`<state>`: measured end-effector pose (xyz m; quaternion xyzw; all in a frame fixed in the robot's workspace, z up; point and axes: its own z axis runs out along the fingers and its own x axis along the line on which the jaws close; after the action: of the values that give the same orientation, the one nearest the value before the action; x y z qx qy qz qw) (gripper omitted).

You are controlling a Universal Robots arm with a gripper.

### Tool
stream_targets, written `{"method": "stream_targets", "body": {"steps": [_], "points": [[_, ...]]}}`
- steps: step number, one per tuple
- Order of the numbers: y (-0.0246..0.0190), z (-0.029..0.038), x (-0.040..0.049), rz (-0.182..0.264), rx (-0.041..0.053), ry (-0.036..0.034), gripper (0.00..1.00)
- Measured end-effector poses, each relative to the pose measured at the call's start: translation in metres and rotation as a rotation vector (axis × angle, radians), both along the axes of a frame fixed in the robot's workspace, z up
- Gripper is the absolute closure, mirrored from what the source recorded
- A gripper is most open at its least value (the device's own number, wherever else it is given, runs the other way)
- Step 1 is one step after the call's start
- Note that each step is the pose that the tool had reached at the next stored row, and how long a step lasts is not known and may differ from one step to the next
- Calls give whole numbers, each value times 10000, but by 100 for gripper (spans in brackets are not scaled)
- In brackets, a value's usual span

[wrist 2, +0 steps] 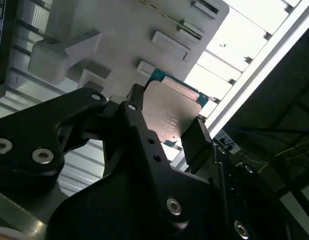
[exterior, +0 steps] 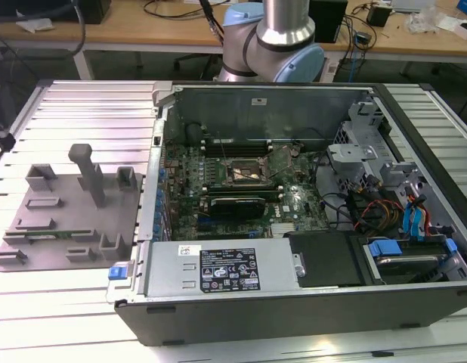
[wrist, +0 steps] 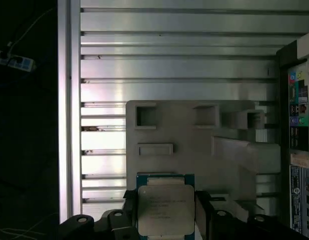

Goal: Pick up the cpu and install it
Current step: 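Pick up the cpu and move it towards the insertion slot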

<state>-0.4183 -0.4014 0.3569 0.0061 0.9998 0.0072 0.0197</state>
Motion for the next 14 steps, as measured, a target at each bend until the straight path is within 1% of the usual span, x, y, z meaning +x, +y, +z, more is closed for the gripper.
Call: {"method": "stream_targets", "body": {"steps": [2, 3, 4, 5, 9, 10, 14], "points": [[0, 83, 0, 0, 0, -1, 45], [0, 144, 0, 0, 1, -1, 45], [0, 179, 0, 0, 0, -2, 45], [0, 228, 0, 1, 1, -3, 45], [0, 365, 0, 0, 0, -4, 45], [0, 385, 0, 1, 0, -4, 45], [0, 390, 0, 1, 1, -6, 45]]}}
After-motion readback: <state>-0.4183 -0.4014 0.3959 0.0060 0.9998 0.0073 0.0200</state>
